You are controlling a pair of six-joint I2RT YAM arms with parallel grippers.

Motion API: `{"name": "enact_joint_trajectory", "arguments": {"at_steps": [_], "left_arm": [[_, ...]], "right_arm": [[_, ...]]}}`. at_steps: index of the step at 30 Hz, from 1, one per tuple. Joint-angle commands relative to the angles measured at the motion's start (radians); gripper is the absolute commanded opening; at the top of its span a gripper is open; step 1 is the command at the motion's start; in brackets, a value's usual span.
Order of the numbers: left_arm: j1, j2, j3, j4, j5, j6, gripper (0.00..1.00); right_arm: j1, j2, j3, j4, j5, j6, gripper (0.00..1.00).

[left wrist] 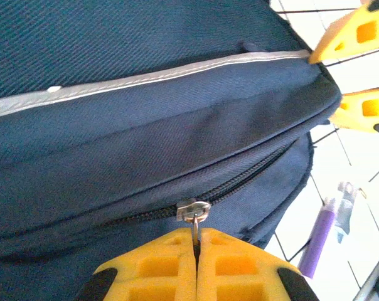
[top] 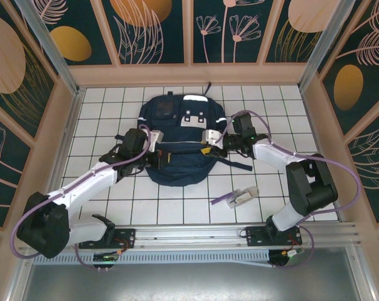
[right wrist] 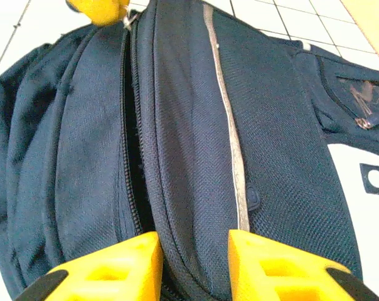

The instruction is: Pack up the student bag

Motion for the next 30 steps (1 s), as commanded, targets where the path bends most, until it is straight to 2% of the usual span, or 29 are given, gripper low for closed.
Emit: {"name": "enact_joint_trajectory", "arguments": {"at_steps": [1, 5, 7, 9, 11, 13, 16, 17, 20, 21, 23, 27, 30], "left_arm": [[-0.057, -0.021, 0.04, 0.081, 0.086, 0.051, 0.0], [-0.096, 0.016, 0.067, 0.097, 0.096, 0.037, 0.0], [-0.097, 0.026, 0.073, 0.111, 0.103, 0.029, 0.0], [-0.097, 0.015, 0.075, 0.116, 0.087, 0.038, 0.0], [-0.096, -0.027, 0.068, 0.096, 0.009, 0.067, 0.0], [-0.095, -0.088, 0.044, 0.048, -0.121, 0.121, 0.0], [-0.074, -0.186, -0.025, -0.016, -0.348, 0.2, 0.0], [-0.033, -0.206, -0.046, -0.034, -0.366, 0.218, 0.0], [0.127, -0.198, -0.06, -0.095, -0.385, 0.199, 0.0], [0.154, -0.185, -0.057, -0.102, -0.408, 0.201, 0.0], [0.174, -0.147, -0.043, -0.094, -0.446, 0.208, 0.0], [0.208, 0.009, -0.001, -0.035, -0.387, 0.257, 0.0], [0.239, 0.145, -0.006, 0.038, -0.418, 0.282, 0.0]], "right_arm": [[0.049, -0.043, 0.014, 0.061, -0.135, 0.14, 0.37], [0.191, -0.026, -0.044, 0.237, 0.084, 0.161, 0.45], [0.212, 0.03, -0.016, 0.236, 0.142, 0.163, 0.44], [0.21, 0.066, 0.003, 0.21, 0.151, 0.153, 0.38], [0.197, 0.075, 0.012, 0.157, 0.145, 0.106, 0.23], [0.165, 0.059, 0.015, 0.099, 0.108, 0.065, 0.0], [0.086, -0.023, -0.036, 0.108, 0.017, 0.045, 0.0], [0.067, -0.053, -0.05, 0.099, 0.016, 0.022, 0.0], [0.033, -0.11, -0.051, 0.004, 0.028, -0.086, 0.0], [0.031, -0.123, -0.052, -0.011, 0.034, -0.11, 0.0], [0.032, -0.143, -0.058, -0.014, 0.019, -0.131, 0.0], [0.031, -0.163, -0.052, -0.018, -0.087, -0.131, 0.0], [0.025, -0.163, -0.025, -0.04, -0.121, -0.117, 0.0]]}}
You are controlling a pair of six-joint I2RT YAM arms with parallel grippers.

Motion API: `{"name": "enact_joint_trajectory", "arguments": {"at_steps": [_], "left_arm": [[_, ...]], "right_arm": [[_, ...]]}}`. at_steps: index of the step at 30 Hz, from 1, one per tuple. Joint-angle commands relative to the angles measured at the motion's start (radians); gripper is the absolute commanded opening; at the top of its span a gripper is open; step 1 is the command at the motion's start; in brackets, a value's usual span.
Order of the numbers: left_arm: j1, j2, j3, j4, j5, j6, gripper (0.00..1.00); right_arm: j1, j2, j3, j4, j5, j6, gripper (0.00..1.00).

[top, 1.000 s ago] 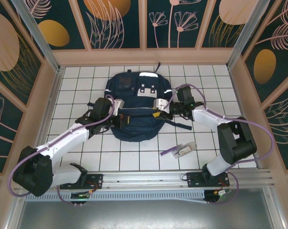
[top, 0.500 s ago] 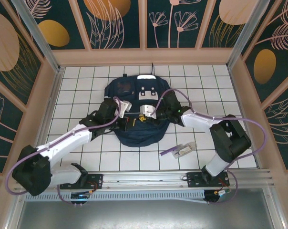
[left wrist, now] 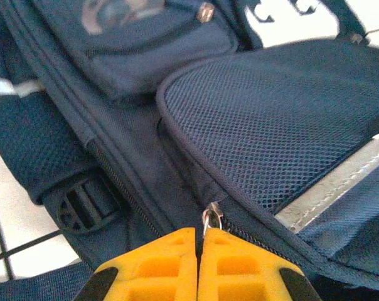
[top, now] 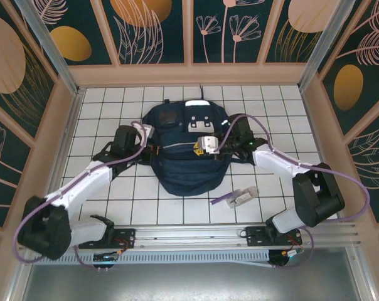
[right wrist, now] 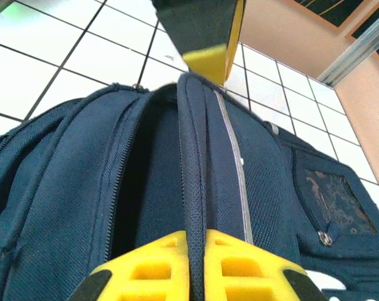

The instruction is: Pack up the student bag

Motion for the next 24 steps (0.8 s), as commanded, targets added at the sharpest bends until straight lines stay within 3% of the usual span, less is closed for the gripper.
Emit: {"name": "enact_joint_trajectory", "arguments": {"at_steps": [1, 5, 9, 11, 14, 15, 16, 17, 20, 24], "left_arm": [[0.12, 0.137, 0.007, 0.009, -0.254, 0.038, 0.0], [0.132, 0.24, 0.113, -0.018, -0.214, 0.0, 0.04], [0.132, 0.278, 0.225, -0.116, -0.121, 0.038, 0.49], [0.132, 0.222, 0.222, -0.099, -0.051, 0.089, 0.53], [0.131, 0.06, 0.125, -0.017, 0.142, 0.271, 0.67], [0.129, -0.006, 0.078, 0.009, 0.226, 0.358, 0.74], [0.128, -0.061, 0.035, 0.035, 0.301, 0.429, 0.94], [0.124, -0.125, -0.019, 0.08, 0.354, 0.493, 0.99], [0.092, -0.25, -0.137, 0.244, 0.339, 0.569, 0.99], [0.003, -0.189, -0.093, 0.209, 0.229, 0.738, 0.99]], "right_arm": [[-0.051, -0.062, 0.019, -0.093, -0.092, -0.01, 0.0], [-0.056, -0.058, 0.028, -0.053, -0.128, 0.042, 0.0], [-0.062, -0.056, 0.023, 0.05, -0.127, 0.143, 0.0], [-0.071, -0.051, 0.03, 0.059, -0.125, 0.158, 0.0], [-0.089, -0.045, 0.04, 0.053, -0.151, 0.161, 0.0], [-0.09, -0.044, 0.043, 0.049, -0.16, 0.16, 0.0], [-0.091, -0.039, 0.046, 0.045, -0.167, 0.157, 0.0], [-0.09, -0.036, 0.053, 0.037, -0.177, 0.151, 0.0], [-0.088, -0.018, 0.078, 0.002, -0.219, 0.136, 0.0], [-0.072, 0.006, 0.119, -0.066, -0.249, 0.111, 0.0]]}}
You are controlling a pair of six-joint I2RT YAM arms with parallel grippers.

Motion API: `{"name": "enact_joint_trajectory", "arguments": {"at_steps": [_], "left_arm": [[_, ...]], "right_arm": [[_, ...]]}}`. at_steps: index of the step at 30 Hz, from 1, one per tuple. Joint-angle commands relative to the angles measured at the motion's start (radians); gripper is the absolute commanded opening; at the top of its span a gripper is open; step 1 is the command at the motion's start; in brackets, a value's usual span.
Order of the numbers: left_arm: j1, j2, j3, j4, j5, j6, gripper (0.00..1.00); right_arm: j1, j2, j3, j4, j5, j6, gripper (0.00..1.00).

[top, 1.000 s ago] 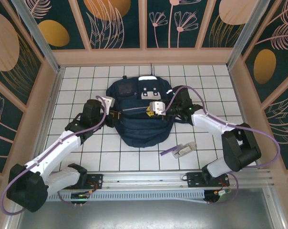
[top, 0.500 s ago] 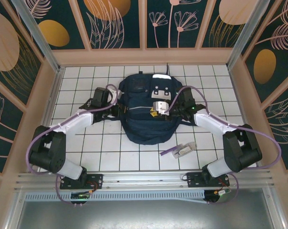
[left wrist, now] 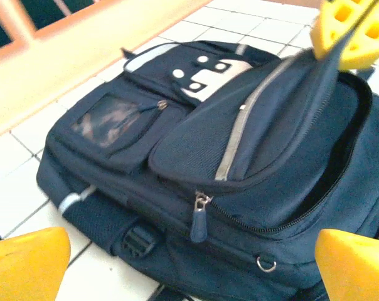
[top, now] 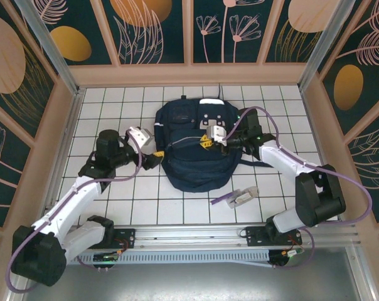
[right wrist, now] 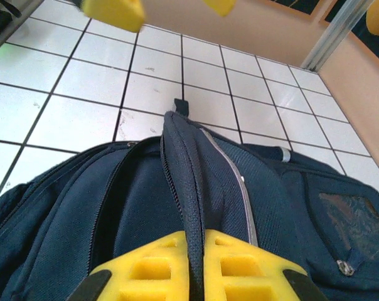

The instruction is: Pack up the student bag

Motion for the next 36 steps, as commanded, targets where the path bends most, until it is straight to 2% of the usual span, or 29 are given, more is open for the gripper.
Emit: {"name": "enact_joint_trajectory", "arguments": {"at_steps": [1, 3, 5, 7, 9, 10, 11, 12, 13, 14, 15, 16, 17, 18, 19, 21, 22, 23, 25, 26, 28, 29, 31, 33, 36], "left_arm": [[-0.073, 0.099, 0.043, 0.031, -0.068, 0.231, 0.99], [-0.113, 0.174, 0.084, 0.044, -0.155, 0.278, 0.99], [-0.134, 0.231, 0.103, 0.135, -0.235, 0.245, 0.99], [-0.15, 0.276, 0.126, 0.189, -0.202, 0.237, 0.99], [-0.186, 0.318, 0.139, 0.219, -0.152, 0.264, 0.98], [-0.202, 0.333, 0.149, 0.206, -0.126, 0.294, 0.91], [-0.212, 0.355, 0.167, 0.18, -0.093, 0.315, 0.75], [-0.217, 0.377, 0.193, 0.161, -0.07, 0.289, 0.53], [-0.217, 0.394, 0.221, 0.148, -0.064, 0.239, 0.38], [-0.217, 0.42, 0.263, 0.111, -0.066, 0.183, 0.21], [-0.217, 0.443, 0.305, 0.06, -0.058, 0.157, 0.1], [-0.217, 0.467, 0.337, 0.011, -0.056, 0.124, 0.03], [-0.218, 0.488, 0.384, -0.014, -0.069, 0.076, 0.01], [-0.217, 0.502, 0.4, -0.027, -0.076, 0.045, 0.0], [-0.217, 0.51, 0.408, -0.034, -0.079, 0.026, 0.01], [-0.217, 0.515, 0.399, 0.0, -0.1, -0.027, 0.0], [-0.217, 0.514, 0.393, 0.025, -0.125, -0.066, 0.0], [-0.217, 0.516, 0.389, 0.043, -0.155, -0.105, 0.0], [-0.217, 0.53, 0.398, 0.054, -0.181, -0.168, 0.0], [-0.217, 0.541, 0.407, 0.054, -0.197, -0.203, 0.0], [-0.217, 0.56, 0.43, 0.048, -0.203, -0.257, 0.0], [-0.217, 0.565, 0.44, 0.047, -0.195, -0.281, 0.0], [-0.217, 0.563, 0.45, 0.056, -0.185, -0.332, 0.0], [-0.217, 0.552, 0.451, 0.074, -0.172, -0.369, 0.0], [-0.218, 0.538, 0.453, 0.094, -0.14, -0.392, 0.0]], "right_arm": [[0.023, 0.013, 0.078, -0.052, -0.135, -0.034, 0.0], [0.031, 0.017, 0.091, -0.08, -0.129, -0.046, 0.0], [0.034, 0.013, 0.086, -0.084, -0.12, -0.047, 0.0], [0.038, 0.002, 0.066, -0.057, -0.107, -0.022, 0.0], [0.04, -0.025, 0.028, 0.042, -0.076, 0.072, 0.02], [0.044, -0.045, -0.001, 0.121, -0.048, 0.153, 0.14], [0.056, -0.072, -0.045, 0.249, 0.02, 0.278, 0.44], [0.073, -0.111, -0.098, 0.375, 0.128, 0.402, 0.92], [0.093, -0.15, -0.141, 0.458, 0.244, 0.497, 0.99], [0.117, -0.191, -0.18, 0.529, 0.425, 0.61, 0.99], [0.14, -0.226, -0.203, 0.555, 0.617, 0.709, 0.99], [0.164, -0.263, -0.211, 0.528, 0.885, 0.831, 0.99], [0.185, -0.303, -0.194, 0.433, 1.096, 0.973, 0.99], [0.193, -0.338, -0.165, 0.299, 1.254, 1.123, 0.99], [0.19, -0.373, -0.125, 0.126, 1.369, 1.307, 0.99], [0.173, -0.426, -0.052, -0.249, 1.47, 1.655, 0.99], [0.159, -0.446, -0.021, -0.453, 1.486, 1.88, 0.99], [0.155, -0.473, -0.014, -0.593, 1.437, 2.034, 0.99], [0.099, -0.523, -0.06, -0.734, 1.28, 2.217, 0.98], [0.096, -0.543, -0.09, -0.814, 1.208, 2.345, 0.97], [0.094, -0.557, -0.153, -0.92, 1.074, 2.499, 0.97], [0.094, -0.556, -0.179, -0.972, 1.018, 2.557, 0.97], [0.094, -0.551, -0.219, -0.992, 0.941, 2.579, 0.96], [0.094, -0.544, -0.243, -1.001, 0.914, 2.579, 0.91], [0.086, -0.52, -0.279, -1.0, 0.902, 2.548, 0.89]]}}
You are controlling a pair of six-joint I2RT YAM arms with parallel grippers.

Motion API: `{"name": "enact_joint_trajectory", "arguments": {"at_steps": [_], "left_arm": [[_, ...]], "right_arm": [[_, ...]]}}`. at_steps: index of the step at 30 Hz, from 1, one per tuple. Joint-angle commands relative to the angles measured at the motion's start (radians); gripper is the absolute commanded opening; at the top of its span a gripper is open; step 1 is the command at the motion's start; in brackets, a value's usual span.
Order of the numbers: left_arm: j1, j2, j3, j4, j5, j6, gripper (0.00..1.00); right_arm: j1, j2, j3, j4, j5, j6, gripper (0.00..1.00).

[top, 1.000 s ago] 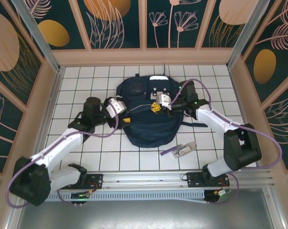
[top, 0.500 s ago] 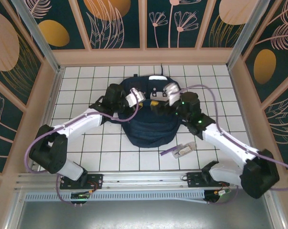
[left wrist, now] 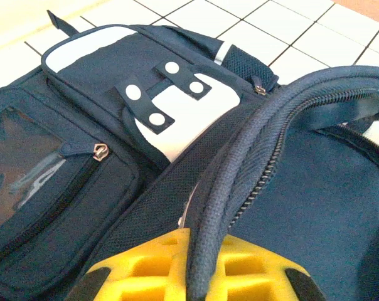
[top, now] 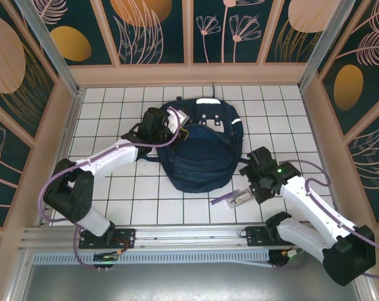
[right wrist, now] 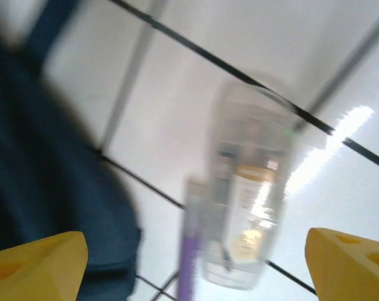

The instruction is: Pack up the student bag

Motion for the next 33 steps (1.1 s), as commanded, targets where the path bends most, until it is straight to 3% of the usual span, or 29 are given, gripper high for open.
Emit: {"name": "enact_joint_trajectory", "arguments": {"at_steps": [1, 12, 17, 20, 28, 33], "left_arm": [[0.004, -0.02, 0.045, 0.075, 0.035, -0.094, 0.0], [0.004, -0.047, 0.044, 0.013, 0.011, -0.079, 0.0], [0.004, -0.074, 0.015, 0.013, -0.005, -0.088, 0.0], [0.004, -0.084, 0.005, 0.01, -0.008, -0.091, 0.0], [0.004, -0.094, 0.01, 0.006, 0.004, -0.08, 0.0], [0.004, -0.084, 0.016, 0.011, 0.022, -0.087, 0.0]], "right_arm": [[-0.011, 0.024, -0.024, -0.078, -0.062, 0.077, 0.88], [-0.056, 0.259, -0.113, 0.15, -0.101, -0.037, 0.88], [-0.062, 0.303, -0.158, 0.219, -0.101, -0.021, 0.77], [-0.062, 0.295, -0.157, 0.214, -0.078, -0.002, 0.65], [-0.07, 0.179, -0.072, 0.062, 0.057, 0.044, 0.52], [-0.057, 0.079, -0.029, -0.033, 0.024, 0.104, 0.44]]}}
